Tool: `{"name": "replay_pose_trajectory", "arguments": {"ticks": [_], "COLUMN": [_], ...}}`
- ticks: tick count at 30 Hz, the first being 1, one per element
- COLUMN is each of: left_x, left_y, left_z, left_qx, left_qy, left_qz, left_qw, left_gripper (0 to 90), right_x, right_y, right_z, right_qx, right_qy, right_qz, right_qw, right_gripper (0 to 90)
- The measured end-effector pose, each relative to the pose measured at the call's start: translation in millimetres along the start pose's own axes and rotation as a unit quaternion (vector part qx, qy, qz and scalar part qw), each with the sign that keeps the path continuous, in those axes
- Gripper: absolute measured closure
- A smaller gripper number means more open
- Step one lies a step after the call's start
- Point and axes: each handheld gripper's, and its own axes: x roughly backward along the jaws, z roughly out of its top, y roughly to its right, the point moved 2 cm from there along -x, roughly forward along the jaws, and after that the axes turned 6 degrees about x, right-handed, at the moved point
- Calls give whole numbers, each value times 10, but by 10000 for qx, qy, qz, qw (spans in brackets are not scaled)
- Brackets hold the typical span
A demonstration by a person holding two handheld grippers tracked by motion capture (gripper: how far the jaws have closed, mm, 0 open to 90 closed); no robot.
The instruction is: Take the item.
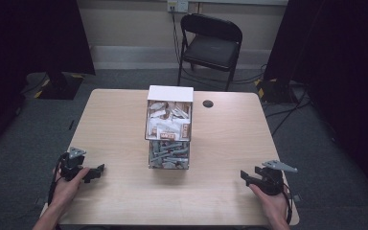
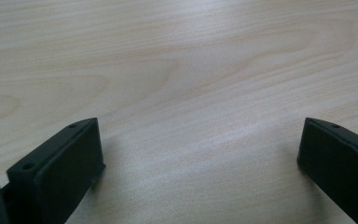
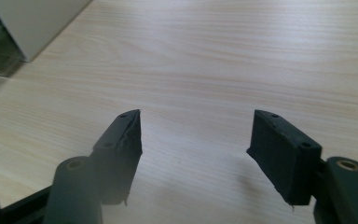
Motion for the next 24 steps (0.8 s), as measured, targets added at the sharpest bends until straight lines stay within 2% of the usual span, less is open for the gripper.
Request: {"name": "replay_pose_trajectory", "arguments": {"ticks": [2, 11, 14, 24], "left_x": [0, 0, 0, 0], "left_y": [0, 0, 0, 0], "left_z": [0, 0, 0, 0], "left_qx": [-1, -1, -1, 2], "left_qy": [-2, -1, -2, 0], "left_qz": [2, 2, 3, 2], "left_qw": [10000, 10000, 10000, 10000], "left_gripper": [0, 0, 0, 0], "right_x": [13, 83, 105, 155], "right_y": [-23, -122, -182, -332], "right_z": [19, 85, 117, 187], "right_qx": [7, 150, 284, 357], "right_qy": [31, 204, 283, 356], "right_qz": [120, 374, 459, 920], "right_qw": [9999, 9990, 9981, 9945], "right_gripper": [369, 429, 437, 499]}}
